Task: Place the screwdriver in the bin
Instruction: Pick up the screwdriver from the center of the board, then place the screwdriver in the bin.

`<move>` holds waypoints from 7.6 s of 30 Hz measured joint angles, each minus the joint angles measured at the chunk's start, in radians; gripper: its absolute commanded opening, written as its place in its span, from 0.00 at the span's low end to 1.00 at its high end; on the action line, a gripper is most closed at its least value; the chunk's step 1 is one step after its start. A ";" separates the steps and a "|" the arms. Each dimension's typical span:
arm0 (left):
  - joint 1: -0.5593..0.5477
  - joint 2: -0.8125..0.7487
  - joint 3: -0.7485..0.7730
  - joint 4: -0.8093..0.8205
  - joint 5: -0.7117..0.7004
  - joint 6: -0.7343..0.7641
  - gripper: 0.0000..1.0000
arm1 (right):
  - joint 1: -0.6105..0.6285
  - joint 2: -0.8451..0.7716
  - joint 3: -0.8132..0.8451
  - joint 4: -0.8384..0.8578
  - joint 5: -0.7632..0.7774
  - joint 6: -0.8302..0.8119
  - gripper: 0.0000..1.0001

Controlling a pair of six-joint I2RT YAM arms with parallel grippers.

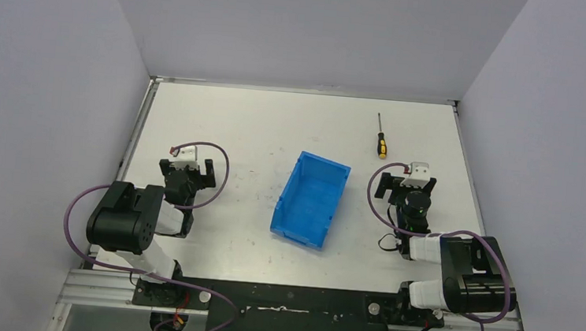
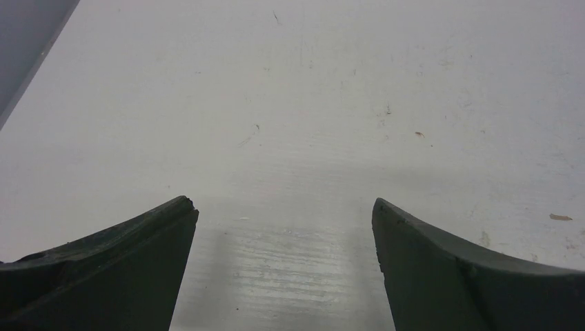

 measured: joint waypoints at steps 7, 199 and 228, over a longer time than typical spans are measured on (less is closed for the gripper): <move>0.000 0.000 0.000 0.000 0.000 0.000 0.97 | 0.000 0.000 0.000 0.000 0.000 0.000 1.00; 0.000 0.000 0.000 0.000 0.000 0.000 0.97 | 0.700 0.301 1.555 -1.781 0.458 0.476 0.02; 0.000 0.000 0.000 0.000 0.000 0.000 0.97 | 0.909 0.213 0.907 -1.454 0.484 0.775 0.01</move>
